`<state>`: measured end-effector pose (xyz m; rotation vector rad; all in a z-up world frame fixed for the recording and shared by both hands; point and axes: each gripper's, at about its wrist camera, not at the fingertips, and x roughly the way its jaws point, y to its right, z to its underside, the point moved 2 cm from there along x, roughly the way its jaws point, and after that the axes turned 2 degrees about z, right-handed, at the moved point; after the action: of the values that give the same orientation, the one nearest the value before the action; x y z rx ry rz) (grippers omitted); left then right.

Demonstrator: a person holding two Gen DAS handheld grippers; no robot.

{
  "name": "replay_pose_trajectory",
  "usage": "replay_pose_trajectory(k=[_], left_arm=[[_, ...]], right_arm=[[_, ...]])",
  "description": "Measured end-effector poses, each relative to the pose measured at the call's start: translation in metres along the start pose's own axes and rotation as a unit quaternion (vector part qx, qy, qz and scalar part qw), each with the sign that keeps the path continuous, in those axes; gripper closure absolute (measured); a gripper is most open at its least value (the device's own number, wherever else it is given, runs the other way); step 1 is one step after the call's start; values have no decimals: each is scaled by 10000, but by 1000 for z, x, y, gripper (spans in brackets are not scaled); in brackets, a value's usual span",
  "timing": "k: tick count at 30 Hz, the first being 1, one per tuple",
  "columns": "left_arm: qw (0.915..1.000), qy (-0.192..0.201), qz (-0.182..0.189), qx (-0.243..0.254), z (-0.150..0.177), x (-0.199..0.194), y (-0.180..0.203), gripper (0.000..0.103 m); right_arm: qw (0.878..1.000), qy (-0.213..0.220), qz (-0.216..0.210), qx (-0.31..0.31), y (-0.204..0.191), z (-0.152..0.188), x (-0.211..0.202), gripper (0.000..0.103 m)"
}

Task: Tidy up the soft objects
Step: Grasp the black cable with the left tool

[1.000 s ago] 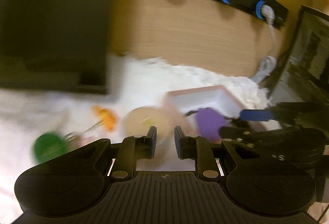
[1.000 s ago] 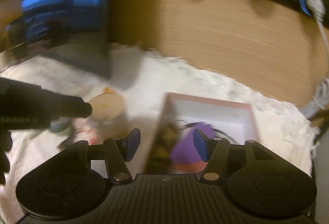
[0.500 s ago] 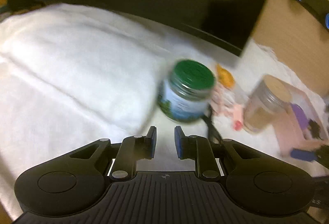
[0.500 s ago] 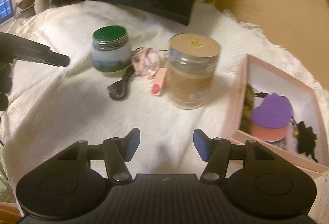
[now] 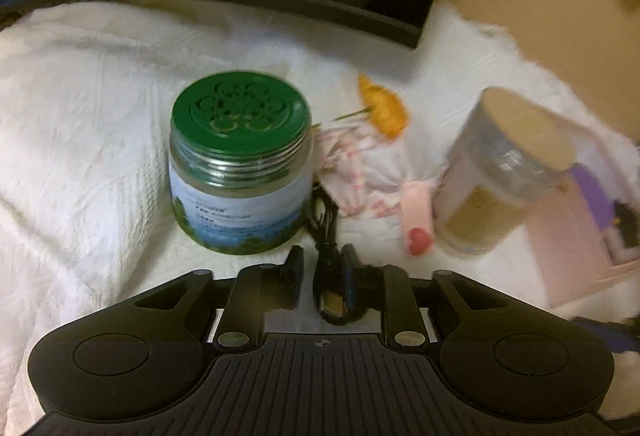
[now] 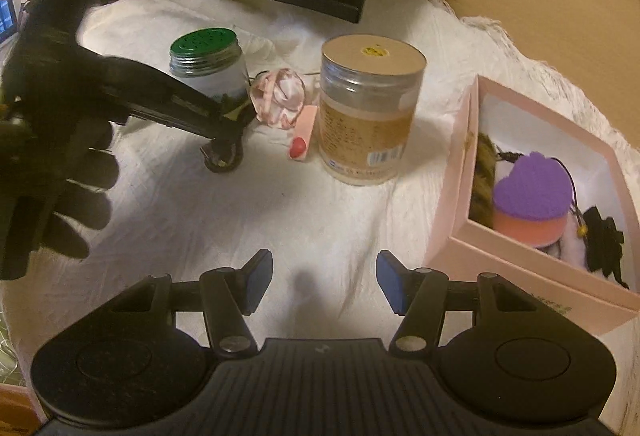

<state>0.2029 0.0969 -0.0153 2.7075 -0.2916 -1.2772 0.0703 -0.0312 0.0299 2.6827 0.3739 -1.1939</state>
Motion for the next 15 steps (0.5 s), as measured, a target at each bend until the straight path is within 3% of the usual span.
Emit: replay_pose_trajectory(k=[5, 8, 12, 15], left_arm=[[9998, 81, 149, 146, 2, 5, 4, 73], [9994, 63, 218, 259, 2, 6, 3, 73], [9988, -80, 479, -29, 3, 1, -9, 78], [9972, -191, 682, -257, 6, -4, -18, 85]], right_arm=[[9999, 26, 37, -120, 0, -1, 0, 45], [9976, 295, 8, -631, -11, -13, -8, 45], [9879, 607, -274, -1402, -24, -52, -24, 46], [9826, 504, -609, -1679, -29, -101, -25, 46]])
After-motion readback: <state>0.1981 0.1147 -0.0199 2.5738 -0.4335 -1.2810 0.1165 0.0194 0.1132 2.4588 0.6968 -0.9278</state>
